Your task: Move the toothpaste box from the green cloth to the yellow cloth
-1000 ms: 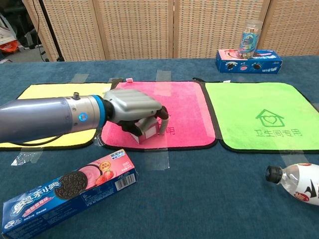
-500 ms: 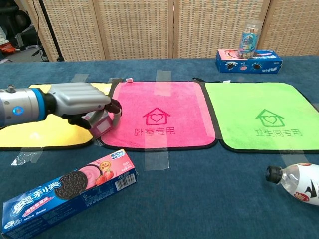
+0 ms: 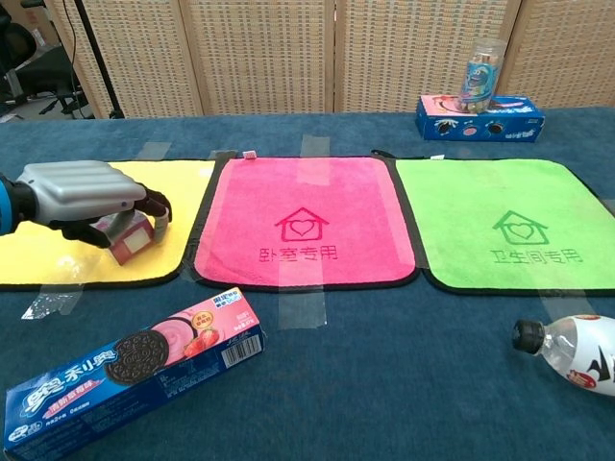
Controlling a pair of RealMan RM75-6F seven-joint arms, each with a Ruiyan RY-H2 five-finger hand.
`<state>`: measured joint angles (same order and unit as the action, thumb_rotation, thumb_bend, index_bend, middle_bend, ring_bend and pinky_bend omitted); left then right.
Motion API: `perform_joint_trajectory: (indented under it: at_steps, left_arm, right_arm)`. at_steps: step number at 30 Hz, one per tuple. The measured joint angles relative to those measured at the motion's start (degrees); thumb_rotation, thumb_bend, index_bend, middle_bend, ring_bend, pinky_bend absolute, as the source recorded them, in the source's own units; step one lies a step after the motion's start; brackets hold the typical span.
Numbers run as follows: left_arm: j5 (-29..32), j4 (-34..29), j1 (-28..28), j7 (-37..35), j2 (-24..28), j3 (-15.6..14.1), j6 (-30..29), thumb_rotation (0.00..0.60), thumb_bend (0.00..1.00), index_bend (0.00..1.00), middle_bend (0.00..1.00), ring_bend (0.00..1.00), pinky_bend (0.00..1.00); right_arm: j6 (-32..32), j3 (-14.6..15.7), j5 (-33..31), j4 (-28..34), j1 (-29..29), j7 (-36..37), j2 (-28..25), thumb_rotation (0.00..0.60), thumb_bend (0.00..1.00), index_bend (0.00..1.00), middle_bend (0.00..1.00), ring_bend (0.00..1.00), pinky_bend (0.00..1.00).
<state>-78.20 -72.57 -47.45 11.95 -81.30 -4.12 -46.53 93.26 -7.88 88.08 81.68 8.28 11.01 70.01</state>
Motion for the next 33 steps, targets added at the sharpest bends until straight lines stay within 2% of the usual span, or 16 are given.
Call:
perform_joint_trajectory:
  at_steps: [8,10,11,12,13,14,15,16,18,20,21,27,33]
  left_arm:
    - [-0.69,2.58,1.66,-1.90,0.90,0.28,-0.92,0.600,1.00,0.41,0.26,0.23,0.27]
    - [-0.81,2.76,1.90,-2.25,0.99,0.45,-1.22,0.600,1.00,0.39,0.16,0.11,0.21]
    - [-0.89,2.81,2.00,-2.41,1.03,0.55,-1.46,0.600,1.00,0.35,0.08,0.04,0.13]
    - [-1.00,2.86,2.11,-2.59,1.08,0.66,-1.79,0.600,0.97,0.27,0.02,0.00,0.06]
    - [-1.22,2.89,2.27,-2.91,1.15,0.84,-2.39,0.600,0.93,0.21,0.00,0.00,0.03]
    - [-1.47,2.83,2.43,-3.30,1.27,1.07,-3.09,0.600,0.83,0.13,0.00,0.00,0.01]
    - [-1.76,2.74,2.63,-3.85,1.40,1.39,-4.11,0.600,0.67,0.06,0.00,0.00,0.00]
    - [-2.24,2.62,2.95,-4.76,1.61,1.85,-5.86,0.600,0.55,0.03,0.00,0.00,0.00]
    - [-3.09,2.41,3.56,-6.55,2.01,2.69,-9.10,0.600,0.23,0.00,0.00,0.00,0.00]
    - [-3.92,1.86,4.56,-9.20,2.77,3.92,-13.58,0.600,0.06,0.00,0.00,0.00,0.00]
    - [-4.20,1.51,5.09,-10.28,3.21,4.51,-15.61,0.600,0.01,0.00,0.00,0.00,0.00]
    - [-4.40,-3.13,10.97,-13.36,8.11,7.89,-27.36,0.600,0.00,0.00,0.00,0.00,0.00]
    - [-0.62,-8.50,18.30,-7.81,11.28,9.12,-35.15,0.600,0.00,0.00,0.00,0.00,0.00]
  right_arm:
    - [-0.19,-0.11,0.08,0.24,-0.09,-0.06,-0.05,0.600,0.00,0.00,0.00,0.00,0.00]
    - [-0.24,-0.13,0.09,0.28,-0.10,-0.06,-0.07,0.600,0.00,0.00,0.00,0.00,0.00]
    - [-0.25,-0.15,0.09,0.31,-0.11,-0.06,-0.08,0.600,0.00,0.00,0.00,0.00,0.00]
    - [-0.25,-0.15,0.10,0.34,-0.12,-0.06,-0.09,0.600,0.00,0.00,0.00,0.00,0.00]
    - [-0.23,-0.14,0.18,0.42,-0.13,-0.06,-0.11,0.600,0.00,0.00,0.00,0.00,0.00]
    - [-0.17,-0.11,0.34,0.50,-0.15,-0.07,-0.14,0.600,0.00,0.00,0.00,0.00,0.00]
    - [-0.10,-0.08,0.49,0.59,-0.17,-0.08,-0.18,0.600,0.00,0.00,0.00,0.00,0.00]
    - [-0.04,-0.04,0.62,0.67,-0.21,-0.10,-0.21,0.600,0.00,0.00,0.00,0.00,0.00]
    - [0.02,0.00,0.78,0.75,-0.25,-0.08,-0.25,0.600,0.00,0.00,0.00,0.00,0.00]
    - [0.19,0.05,0.99,0.93,-0.35,0.05,-0.38,0.600,0.00,0.00,0.00,0.00,0.00]
    - [0.30,0.05,1.07,1.01,-0.40,0.11,-0.44,0.600,0.00,0.00,0.00,0.00,0.00]
    - [0.96,0.22,1.86,1.53,-0.73,-0.04,-0.80,0.600,0.00,0.00,0.00,0.00,0.00]
    - [1.42,0.52,2.33,2.07,-1.12,-2.67,-0.81,0.600,0.00,0.00,0.00,0.00,0.00]
